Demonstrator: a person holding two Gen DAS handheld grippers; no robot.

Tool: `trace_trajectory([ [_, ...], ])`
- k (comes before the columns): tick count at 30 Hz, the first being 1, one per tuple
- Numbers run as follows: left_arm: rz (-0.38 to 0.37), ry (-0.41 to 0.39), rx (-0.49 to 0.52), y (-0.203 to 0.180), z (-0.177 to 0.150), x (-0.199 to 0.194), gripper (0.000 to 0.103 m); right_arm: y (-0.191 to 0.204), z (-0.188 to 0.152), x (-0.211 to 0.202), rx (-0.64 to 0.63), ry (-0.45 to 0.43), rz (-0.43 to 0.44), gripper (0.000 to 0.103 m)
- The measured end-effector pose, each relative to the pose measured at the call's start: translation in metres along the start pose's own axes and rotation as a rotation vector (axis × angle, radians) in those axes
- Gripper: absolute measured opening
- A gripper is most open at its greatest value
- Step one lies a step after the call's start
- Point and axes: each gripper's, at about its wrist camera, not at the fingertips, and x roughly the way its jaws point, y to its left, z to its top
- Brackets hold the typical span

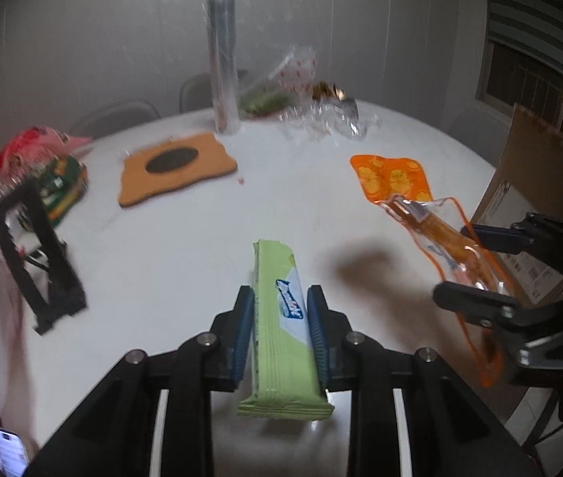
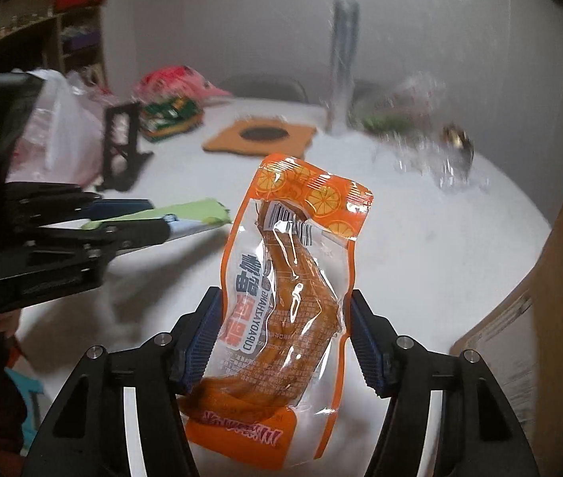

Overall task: Organize snacks
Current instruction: 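Grasp the green wafer bar with left tool while right tool grasps orange spicy-strip pouch, then carry the wafer bar and orange pouch into the box and open both tools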

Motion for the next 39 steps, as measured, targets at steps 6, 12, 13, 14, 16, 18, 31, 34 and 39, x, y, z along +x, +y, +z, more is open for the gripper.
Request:
trace_trajectory([
  [6, -0.029, 0.068, -0.008, 0.0, -0.016, 0.019, 0.025, 0.004, -0.003, -0.015, -0.002, -0.022, -0.002, 0.059],
  [12, -0.041, 0.109, -0.019, 0.0, -0.031, 0.032, 0.024, -0.002, -0.018, -0.005, 0.039, 0.014, 0.02, 0.059],
  [13, -0.043, 0.122, -0.02, 0.0, -0.033, 0.036, 0.024, -0.003, -0.019, -0.004, 0.041, 0.015, 0.019, 0.059],
  [14, -0.042, 0.128, -0.021, -0.001, -0.034, 0.037, 0.024, -0.004, -0.02, -0.003, 0.045, 0.016, 0.021, 0.059],
  [16, -0.033, 0.144, -0.019, -0.002, -0.036, 0.042, 0.024, -0.007, -0.02, -0.001, 0.052, 0.017, 0.024, 0.059],
  [18, -0.028, 0.144, -0.023, -0.003, -0.036, 0.043, 0.025, -0.007, -0.021, 0.0, 0.052, 0.017, 0.026, 0.059],
  [31, 0.027, 0.139, 0.025, -0.011, -0.037, 0.047, 0.023, -0.006, -0.021, 0.007, 0.042, 0.028, 0.029, 0.059],
  [34, 0.034, 0.125, 0.028, -0.011, -0.036, 0.044, 0.023, -0.005, -0.021, 0.003, 0.038, 0.018, 0.026, 0.059],
  [39, 0.028, 0.064, 0.015, -0.009, -0.027, 0.023, 0.023, -0.002, -0.017, -0.011, 0.024, -0.012, 0.021, 0.059],
])
